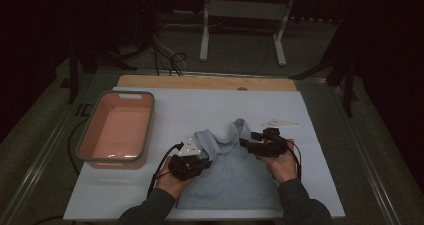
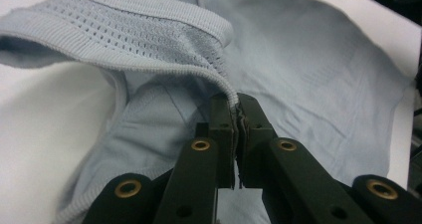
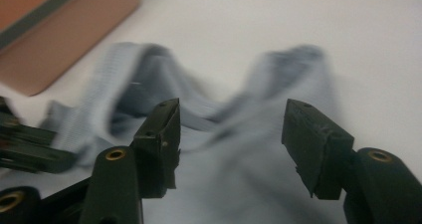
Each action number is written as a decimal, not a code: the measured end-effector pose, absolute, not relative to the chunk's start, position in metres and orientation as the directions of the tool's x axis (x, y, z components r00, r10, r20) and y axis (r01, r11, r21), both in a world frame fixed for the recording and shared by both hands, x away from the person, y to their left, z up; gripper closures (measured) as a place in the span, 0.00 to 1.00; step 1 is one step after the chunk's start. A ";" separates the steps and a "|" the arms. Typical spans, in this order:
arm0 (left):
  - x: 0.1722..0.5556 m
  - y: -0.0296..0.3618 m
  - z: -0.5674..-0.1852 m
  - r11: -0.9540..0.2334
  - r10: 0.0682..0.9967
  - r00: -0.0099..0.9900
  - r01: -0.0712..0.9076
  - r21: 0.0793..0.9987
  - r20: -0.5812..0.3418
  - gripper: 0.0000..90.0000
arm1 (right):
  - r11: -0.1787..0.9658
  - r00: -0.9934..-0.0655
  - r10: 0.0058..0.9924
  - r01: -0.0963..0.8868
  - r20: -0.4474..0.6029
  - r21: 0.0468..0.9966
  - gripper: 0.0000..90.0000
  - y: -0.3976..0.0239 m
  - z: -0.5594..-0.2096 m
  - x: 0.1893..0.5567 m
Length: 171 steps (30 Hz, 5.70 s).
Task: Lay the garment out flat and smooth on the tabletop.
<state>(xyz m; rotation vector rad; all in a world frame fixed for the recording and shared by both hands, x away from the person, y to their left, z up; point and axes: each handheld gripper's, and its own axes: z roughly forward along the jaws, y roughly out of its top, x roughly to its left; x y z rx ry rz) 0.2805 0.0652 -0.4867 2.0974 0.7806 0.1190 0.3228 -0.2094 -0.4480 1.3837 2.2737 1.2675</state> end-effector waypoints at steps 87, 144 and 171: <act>0.266 0.071 -0.490 -0.401 0.540 0.815 0.467 0.788 -0.208 0.98 | 0.205 -0.402 0.909 0.657 0.107 0.726 0.51 -0.202 -0.473 0.365; 0.273 0.062 -0.500 -0.444 0.573 0.798 0.494 0.748 -0.186 0.97 | 0.285 -0.619 0.774 0.530 0.135 0.798 0.52 -0.234 -0.436 0.254; 0.273 0.066 -0.501 -0.446 0.576 0.796 0.497 0.744 -0.187 0.97 | 0.125 -0.402 0.880 0.707 0.251 0.696 0.43 -0.241 -0.466 0.365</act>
